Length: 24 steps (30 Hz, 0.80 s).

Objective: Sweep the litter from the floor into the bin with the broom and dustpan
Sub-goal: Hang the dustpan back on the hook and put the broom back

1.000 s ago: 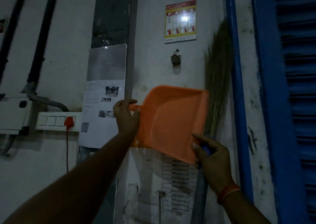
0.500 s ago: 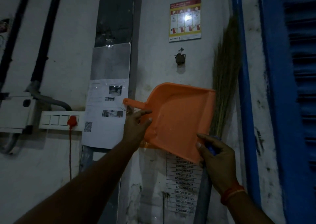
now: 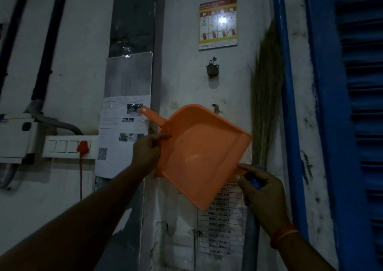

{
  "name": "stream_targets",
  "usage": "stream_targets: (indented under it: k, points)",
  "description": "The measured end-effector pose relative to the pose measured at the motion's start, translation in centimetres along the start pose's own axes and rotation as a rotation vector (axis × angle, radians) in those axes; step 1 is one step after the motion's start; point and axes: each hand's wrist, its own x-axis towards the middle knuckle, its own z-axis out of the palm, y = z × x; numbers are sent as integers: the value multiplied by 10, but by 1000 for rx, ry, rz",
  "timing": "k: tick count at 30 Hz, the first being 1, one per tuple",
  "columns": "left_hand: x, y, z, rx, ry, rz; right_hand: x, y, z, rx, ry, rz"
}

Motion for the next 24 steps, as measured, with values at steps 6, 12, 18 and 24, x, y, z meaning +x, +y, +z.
stream_targets:
  k: [6, 12, 18, 24]
  points:
    - [17, 11, -20, 343, -96, 166, 11, -19, -14, -71, -24, -15]
    - [22, 43, -20, 416, -269, 216, 40, -37, -18, -183, -65, -22]
    - [32, 78, -18, 397, -423, 316, 64, -56, -23, -181, -91, 2]
    - [48, 111, -13, 424, -436, 419, 77, -64, -28, -308, -142, -16]
